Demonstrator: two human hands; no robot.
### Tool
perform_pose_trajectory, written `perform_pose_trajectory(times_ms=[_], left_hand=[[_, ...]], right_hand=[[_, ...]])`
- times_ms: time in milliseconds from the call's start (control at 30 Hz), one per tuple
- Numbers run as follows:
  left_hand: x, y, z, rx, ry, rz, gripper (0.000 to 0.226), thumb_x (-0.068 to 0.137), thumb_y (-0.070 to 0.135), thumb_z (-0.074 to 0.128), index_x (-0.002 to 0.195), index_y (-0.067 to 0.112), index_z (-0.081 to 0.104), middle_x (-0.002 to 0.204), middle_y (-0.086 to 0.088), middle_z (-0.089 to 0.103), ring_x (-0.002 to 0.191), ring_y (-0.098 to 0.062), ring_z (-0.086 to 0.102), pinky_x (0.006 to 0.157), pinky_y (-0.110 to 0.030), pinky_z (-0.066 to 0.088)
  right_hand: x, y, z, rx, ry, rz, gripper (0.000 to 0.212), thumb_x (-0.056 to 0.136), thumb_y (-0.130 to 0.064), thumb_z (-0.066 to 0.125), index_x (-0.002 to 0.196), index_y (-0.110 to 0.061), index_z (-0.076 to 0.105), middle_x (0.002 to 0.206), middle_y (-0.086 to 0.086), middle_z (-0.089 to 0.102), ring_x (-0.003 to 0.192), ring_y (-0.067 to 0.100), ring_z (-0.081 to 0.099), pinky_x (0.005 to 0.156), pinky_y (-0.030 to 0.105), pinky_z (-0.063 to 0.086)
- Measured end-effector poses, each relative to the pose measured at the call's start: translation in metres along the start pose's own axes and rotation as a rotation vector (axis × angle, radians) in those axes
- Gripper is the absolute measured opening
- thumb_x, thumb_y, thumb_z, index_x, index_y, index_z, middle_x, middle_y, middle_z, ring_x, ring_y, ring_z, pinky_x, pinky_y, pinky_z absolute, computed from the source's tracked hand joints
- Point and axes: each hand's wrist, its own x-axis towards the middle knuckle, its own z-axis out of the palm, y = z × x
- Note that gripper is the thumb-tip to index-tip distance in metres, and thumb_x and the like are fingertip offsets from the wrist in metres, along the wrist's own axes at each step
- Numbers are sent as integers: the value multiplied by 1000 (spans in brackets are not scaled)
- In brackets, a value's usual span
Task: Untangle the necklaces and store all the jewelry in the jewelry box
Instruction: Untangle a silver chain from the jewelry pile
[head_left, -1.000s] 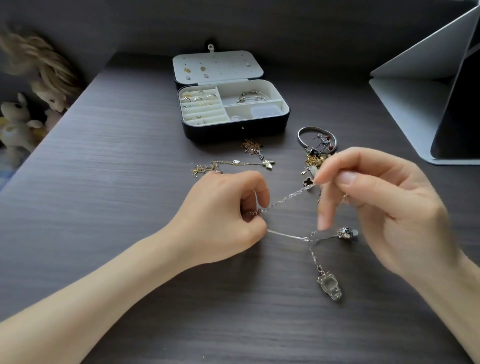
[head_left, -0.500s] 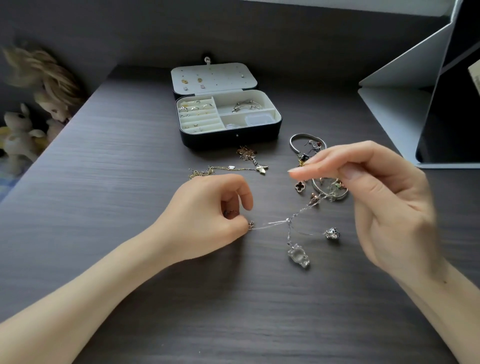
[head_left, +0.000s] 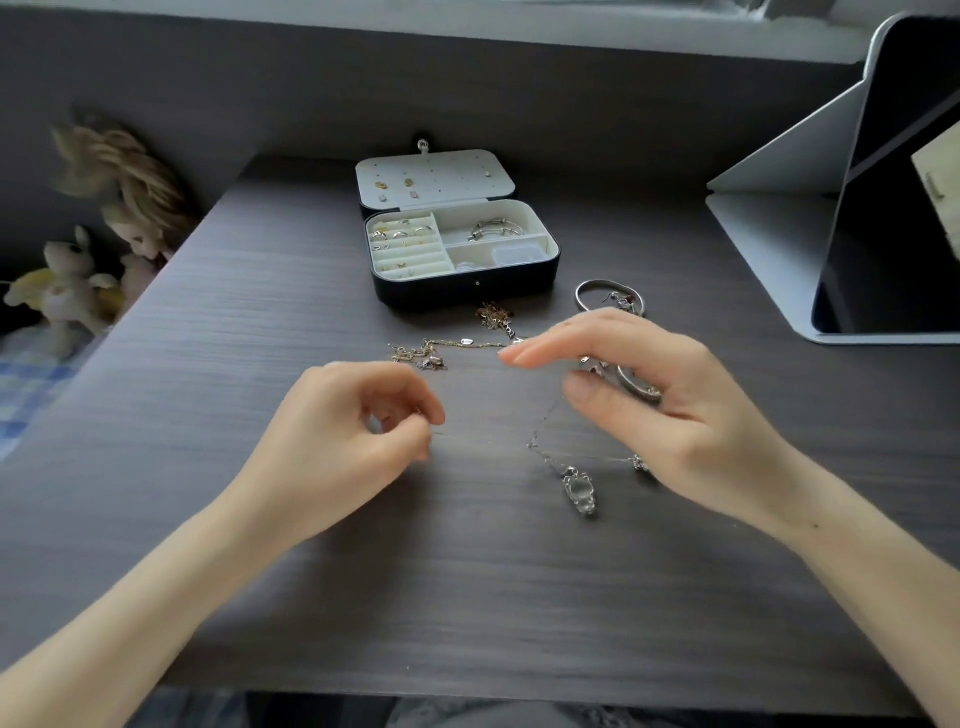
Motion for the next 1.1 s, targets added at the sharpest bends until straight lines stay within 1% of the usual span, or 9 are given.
perform_pose_trajectory(times_ms=[233,367,467,567,700,800,900,1000,1100], left_hand=[[-23,-10,-17,63,-85,12,19,67,33,50,73,28,67,57,3,61,53,-19,53,56,-28,42],[-29,-15,-19,150,-141,33,21,66,34,46,74,30,65,56,2,57,51,-13,47,52,-26,40],[-30,-16,-22,219,-155,19,15,68,24,53,74,33,65,56,5,54,50,-9,45,50,-21,38],[-31,-14,-29,273,-160,25,18,68,35,50,79,36,65,65,13,60,56,-10,53,56,-26,45],[-28,-14,-36,488,-136,117,23,72,45,47,72,40,69,84,17,59,73,-8,56,64,-28,45],[-21,-14,-32,666,-65,185,30,76,47,44,71,35,71,101,-2,63,89,-29,59,74,-39,42],[-9,-4,-22,602,-45,270,29,80,40,47,75,26,71,94,-3,63,82,-28,59,72,-37,46],[8,-6,-9,540,-221,379,16,78,38,58,81,27,70,90,2,60,80,-25,57,68,-39,49],[22,-15,-3,446,-347,386,9,78,33,59,80,26,64,85,9,51,78,-20,51,69,-30,43]], right_hand=[[47,-13,20,-118,-400,44,34,88,-1,51,108,-21,68,89,-29,59,94,-12,51,88,7,35],[59,-15,32,-242,-534,42,47,87,3,48,117,-30,64,108,-16,66,103,-3,51,93,20,38],[54,-12,27,-337,-442,-18,34,86,-7,56,111,-28,67,100,-14,68,92,1,52,86,17,39],[32,-8,11,-513,-377,-90,8,82,-31,60,85,-28,67,76,-19,61,77,5,51,71,22,41],[-4,2,-5,-722,-363,-108,30,74,-58,50,71,-29,60,65,-19,51,63,9,46,58,20,35],[-21,9,-2,-736,-334,-82,32,75,-56,46,74,-26,60,67,-16,54,63,12,51,53,24,43],[-25,11,2,-764,-287,-100,30,77,-50,45,75,-24,60,69,-13,57,65,13,51,58,23,39],[-23,12,1,-705,-234,-91,28,77,-47,48,76,-22,60,68,-19,50,68,8,46,65,24,35],[-19,11,-6,-592,-213,-10,24,77,-47,54,82,-24,59,67,-28,40,71,2,41,71,9,34]])
